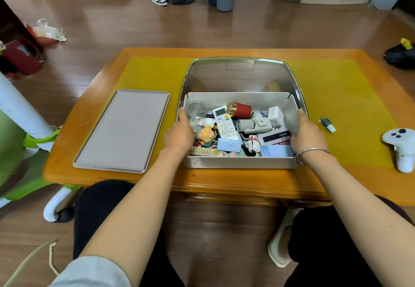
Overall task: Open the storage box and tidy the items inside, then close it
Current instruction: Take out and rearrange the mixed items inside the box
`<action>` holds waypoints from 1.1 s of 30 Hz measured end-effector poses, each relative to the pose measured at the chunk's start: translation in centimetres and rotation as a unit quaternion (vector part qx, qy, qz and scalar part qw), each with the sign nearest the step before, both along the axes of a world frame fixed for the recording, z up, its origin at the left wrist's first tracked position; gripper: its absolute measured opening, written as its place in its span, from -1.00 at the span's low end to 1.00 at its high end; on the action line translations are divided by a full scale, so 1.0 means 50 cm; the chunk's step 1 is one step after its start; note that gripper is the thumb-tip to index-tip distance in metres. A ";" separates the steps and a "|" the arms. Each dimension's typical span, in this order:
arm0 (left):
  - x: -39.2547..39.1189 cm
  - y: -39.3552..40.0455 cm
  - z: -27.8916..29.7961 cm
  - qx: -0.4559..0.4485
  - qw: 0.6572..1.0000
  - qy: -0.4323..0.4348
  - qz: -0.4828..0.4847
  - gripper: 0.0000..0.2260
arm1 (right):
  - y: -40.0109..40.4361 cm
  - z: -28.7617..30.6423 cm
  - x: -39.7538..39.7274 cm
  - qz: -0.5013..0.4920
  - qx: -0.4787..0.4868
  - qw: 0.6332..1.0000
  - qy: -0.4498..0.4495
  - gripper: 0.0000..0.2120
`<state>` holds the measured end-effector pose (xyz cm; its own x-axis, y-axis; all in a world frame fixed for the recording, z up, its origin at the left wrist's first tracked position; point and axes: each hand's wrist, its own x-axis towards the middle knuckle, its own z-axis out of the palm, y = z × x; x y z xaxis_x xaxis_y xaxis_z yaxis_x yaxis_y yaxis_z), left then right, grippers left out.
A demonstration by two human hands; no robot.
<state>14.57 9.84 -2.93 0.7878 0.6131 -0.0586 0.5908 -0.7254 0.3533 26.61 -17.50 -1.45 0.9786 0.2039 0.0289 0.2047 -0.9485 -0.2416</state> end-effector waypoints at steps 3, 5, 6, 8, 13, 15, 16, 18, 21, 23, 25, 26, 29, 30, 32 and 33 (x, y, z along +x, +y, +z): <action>-0.022 0.011 0.000 -0.003 1.000 -0.003 -0.001 -0.36 | 0.000 -0.002 -0.010 0.015 0.020 1.000 -0.017 -0.40; -0.038 0.021 0.002 -0.006 1.000 -0.009 0.009 -0.41 | 0.007 -0.006 -0.025 0.022 0.043 0.999 -0.023 -0.46; -0.047 0.026 0.004 -0.003 1.000 -0.013 0.017 -0.44 | 0.011 -0.009 -0.034 0.028 0.056 0.998 -0.020 -0.49; -0.064 0.032 0.006 0.009 0.999 -0.017 0.035 -0.48 | 0.018 -0.016 -0.051 0.041 0.077 0.996 -0.013 -0.54; -0.071 0.038 0.008 0.029 0.998 -0.016 0.054 -0.58 | 0.011 -0.032 -0.069 0.070 0.092 0.993 -0.031 -0.55; -0.060 0.035 0.008 0.029 0.997 -0.018 0.067 -0.63 | -0.003 -0.039 -0.061 0.085 0.141 0.986 -0.023 -0.60; -0.053 0.031 0.008 0.028 0.997 -0.023 0.070 -0.62 | -0.012 -0.042 -0.052 0.082 0.168 0.982 -0.016 -0.62; -0.038 0.024 0.003 0.038 0.997 -0.033 0.067 -0.51 | -0.035 -0.050 -0.024 0.051 0.193 0.980 -0.017 -0.60; -0.017 0.019 -0.001 0.069 0.995 -0.034 0.057 -0.31 | -0.080 -0.069 0.042 0.006 0.105 0.993 -0.061 -0.61; -0.007 0.018 -0.004 0.081 0.995 -0.033 0.055 -0.29 | -0.107 -0.085 0.081 -0.030 0.029 0.999 -0.033 -0.55; -0.003 0.018 -0.008 0.086 0.994 -0.039 0.058 -0.30 | -0.124 -0.104 0.105 -0.064 -0.011 0.998 0.010 -0.46; -0.003 0.018 -0.010 0.086 0.993 -0.047 0.060 -0.32 | -0.129 -0.115 0.112 -0.073 -0.021 0.997 0.019 -0.44; -0.004 0.019 -0.013 0.081 0.991 -0.073 0.073 -0.38 | -0.135 -0.140 0.124 -0.084 -0.015 0.995 0.043 -0.38; -0.005 0.020 -0.013 0.083 0.991 -0.073 0.074 -0.39 | -0.136 -0.143 0.126 -0.087 -0.009 0.995 0.049 -0.37; -0.006 0.019 -0.015 0.093 0.991 -0.068 0.070 -0.39 | -0.136 -0.143 0.129 -0.085 0.000 0.996 0.028 -0.40; -0.007 0.018 -0.016 0.099 0.991 -0.065 0.068 -0.39 | -0.136 -0.141 0.128 -0.079 0.003 0.997 0.004 -0.44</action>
<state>14.24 10.73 -3.71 0.6894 0.7040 0.1706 0.6472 -0.7044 0.2915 33.03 -24.28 -8.50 0.9986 0.0476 0.0219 0.0515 -0.9674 -0.2479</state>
